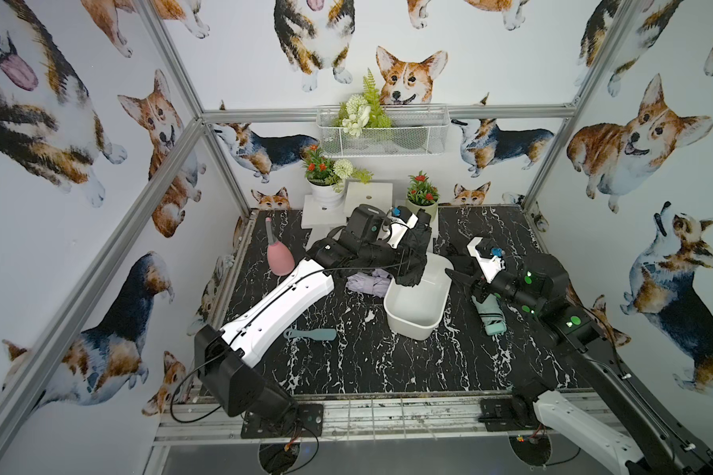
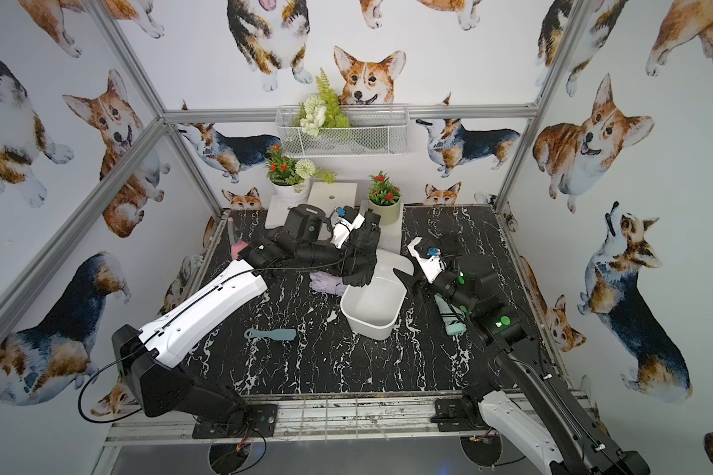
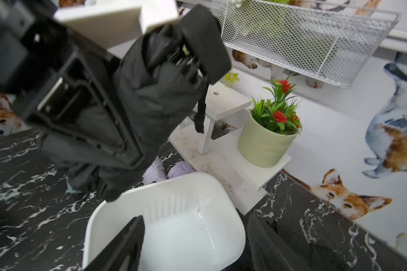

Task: Put the umbrella into the storage box
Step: Adjust the umbrella.

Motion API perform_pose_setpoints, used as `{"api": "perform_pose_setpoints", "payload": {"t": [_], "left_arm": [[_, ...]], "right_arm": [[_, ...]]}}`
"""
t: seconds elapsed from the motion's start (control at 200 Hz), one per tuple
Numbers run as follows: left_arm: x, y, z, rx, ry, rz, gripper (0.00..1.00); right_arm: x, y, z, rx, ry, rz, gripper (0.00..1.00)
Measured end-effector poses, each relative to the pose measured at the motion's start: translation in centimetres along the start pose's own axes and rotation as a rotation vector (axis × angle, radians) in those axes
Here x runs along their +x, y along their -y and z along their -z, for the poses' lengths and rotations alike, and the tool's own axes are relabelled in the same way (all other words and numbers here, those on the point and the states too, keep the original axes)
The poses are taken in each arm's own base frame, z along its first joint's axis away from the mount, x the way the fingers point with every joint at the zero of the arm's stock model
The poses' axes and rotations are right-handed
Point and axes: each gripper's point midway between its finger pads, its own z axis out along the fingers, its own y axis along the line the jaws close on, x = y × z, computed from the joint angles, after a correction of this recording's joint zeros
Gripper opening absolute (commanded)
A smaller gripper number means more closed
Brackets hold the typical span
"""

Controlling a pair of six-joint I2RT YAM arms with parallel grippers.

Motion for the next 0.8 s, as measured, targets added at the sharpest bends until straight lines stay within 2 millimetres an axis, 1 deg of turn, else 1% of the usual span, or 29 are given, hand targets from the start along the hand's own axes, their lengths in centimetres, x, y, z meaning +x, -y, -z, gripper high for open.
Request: {"api": "perform_pose_setpoints", "payload": {"t": [0.11, 0.175, 0.295, 0.4, 0.465, 0.52, 0.605, 0.761, 0.801], "left_arm": [[-0.8, -0.2, 1.5, 0.039, 0.01, 0.103, 0.0], [-0.8, 0.4, 2.0, 0.076, 0.004, 0.154, 0.0], [-0.4, 2.1, 2.5, 0.165, -0.028, 0.23, 0.0], [-0.2, 2.8, 2.7, 0.206, -0.054, 0.284, 0.0], [-0.1, 3.1, 2.8, 0.221, -0.066, 0.309, 0.0], [0.1, 3.1, 2.8, 0.229, -0.077, 0.334, 0.0], [0.4, 3.0, 2.4, 0.24, -0.101, 0.369, 0.0], [1.2, 2.5, 1.4, 0.26, -0.148, 0.434, 0.0], [1.3, 2.5, 1.2, 0.269, -0.156, 0.447, 0.0]], "right_arm": [[1.3, -0.5, -0.9, 0.009, 0.079, 0.173, 0.77], [1.4, -0.5, -1.4, 0.02, 0.124, 0.267, 0.78], [0.3, -1.2, -2.3, 0.038, 0.236, 0.456, 0.81], [-0.7, -3.0, -3.1, 0.03, 0.311, 0.622, 0.82], [-1.7, -3.9, -3.3, 0.043, 0.361, 0.722, 0.83], [-2.3, -4.4, -3.3, 0.061, 0.4, 0.791, 0.83], [-3.0, -4.7, -3.3, 0.101, 0.44, 0.876, 0.84], [-4.6, -5.2, -2.4, 0.157, 0.519, 0.973, 0.84], [-4.7, -5.4, -2.2, 0.169, 0.532, 0.997, 0.84]]}}
